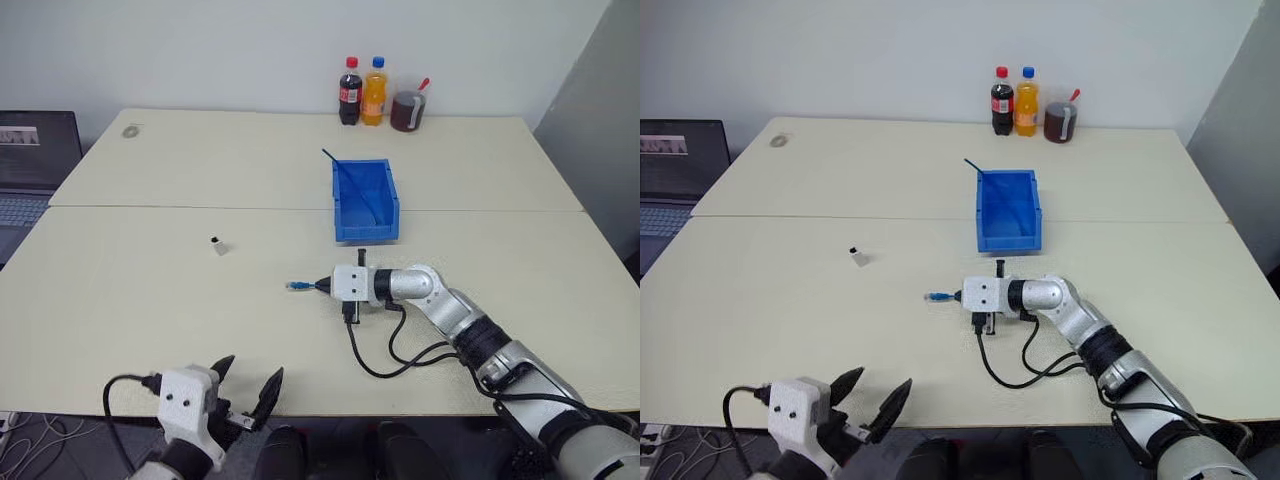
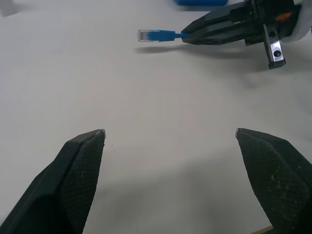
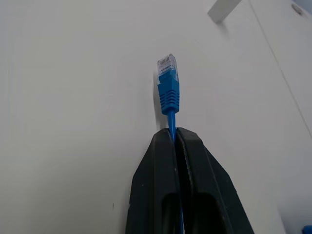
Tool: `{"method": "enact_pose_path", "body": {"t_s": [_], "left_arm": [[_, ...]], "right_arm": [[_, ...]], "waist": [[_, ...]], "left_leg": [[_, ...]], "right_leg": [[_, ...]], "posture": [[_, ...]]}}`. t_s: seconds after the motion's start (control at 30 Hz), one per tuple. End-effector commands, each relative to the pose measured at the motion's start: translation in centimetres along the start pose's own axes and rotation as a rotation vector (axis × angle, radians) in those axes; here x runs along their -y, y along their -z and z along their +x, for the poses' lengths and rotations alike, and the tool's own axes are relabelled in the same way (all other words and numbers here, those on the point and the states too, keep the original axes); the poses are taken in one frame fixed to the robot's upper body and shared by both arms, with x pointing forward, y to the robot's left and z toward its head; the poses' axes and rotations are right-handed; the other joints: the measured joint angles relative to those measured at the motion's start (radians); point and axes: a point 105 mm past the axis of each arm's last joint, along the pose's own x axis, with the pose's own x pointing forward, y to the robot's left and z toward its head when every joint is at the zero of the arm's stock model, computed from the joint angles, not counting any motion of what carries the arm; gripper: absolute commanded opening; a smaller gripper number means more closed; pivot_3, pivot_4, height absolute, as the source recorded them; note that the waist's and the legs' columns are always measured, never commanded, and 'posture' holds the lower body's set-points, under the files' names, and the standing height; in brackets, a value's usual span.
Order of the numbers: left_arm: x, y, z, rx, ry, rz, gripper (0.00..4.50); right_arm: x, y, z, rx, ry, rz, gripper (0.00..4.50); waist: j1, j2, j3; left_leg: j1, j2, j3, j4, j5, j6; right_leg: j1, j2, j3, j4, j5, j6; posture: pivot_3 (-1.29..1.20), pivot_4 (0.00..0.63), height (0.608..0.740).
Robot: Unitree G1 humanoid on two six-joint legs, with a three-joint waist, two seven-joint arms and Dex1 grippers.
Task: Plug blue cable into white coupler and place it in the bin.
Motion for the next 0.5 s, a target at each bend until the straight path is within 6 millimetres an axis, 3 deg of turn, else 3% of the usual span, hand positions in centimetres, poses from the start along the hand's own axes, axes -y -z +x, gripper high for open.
{"method": "enact_pose_path", "body": {"t_s": [0.03, 0.2, 0.37, 0.5], "left_arm": [[0.4, -1.3, -0.1, 0.076, -0.036, 0.024, 4.5], [0.6, -1.5, 0.1, 0.091, -0.032, 0.031, 4.5], [0.1, -2.0, 0.4, 0.098, -0.013, 0.051, 4.5], [0.0, -2.4, 1.0, 0.108, 0.012, 0.066, 4.5]], "right_arm": [[-1.7, 0.9, 0.0, -0.019, -0.09, -0.06, 0.5], [-2.5, 0.4, -0.8, 0.056, -0.138, 0.168, 1.64], [0.8, -1.7, -1.8, 0.189, -0.062, 0.546, 2.75], [4.0, -1.4, -1.3, 0.184, 0.108, 0.661, 3.71]], "waist": [[-0.001, 0.0, 0.0], [0.0, 0.0, -0.002], [-0.001, 0.001, -0.001], [-0.009, 0.002, -0.001]], "left_leg": [[0.001, 0.0, 0.0, -0.001, 0.0, 0.0], [0.003, 0.0, -0.002, -0.001, 0.0, 0.0], [0.003, 0.001, -0.004, -0.001, 0.0, 0.0], [0.003, 0.002, -0.005, -0.001, 0.0, 0.0]], "right_leg": [[0.0, 0.0, 0.0, 0.0, 0.0, 0.0], [0.002, 0.001, -0.002, 0.001, -0.003, 0.0], [0.002, 0.001, -0.003, 0.002, -0.003, -0.001], [0.001, 0.002, -0.004, 0.004, -0.002, -0.002]], "posture": [[0.0, 0.15, 0.74], [0.0, 0.15, 0.74], [0.0, 0.15, 0.74], [0.0, 0.15, 0.74]]}}
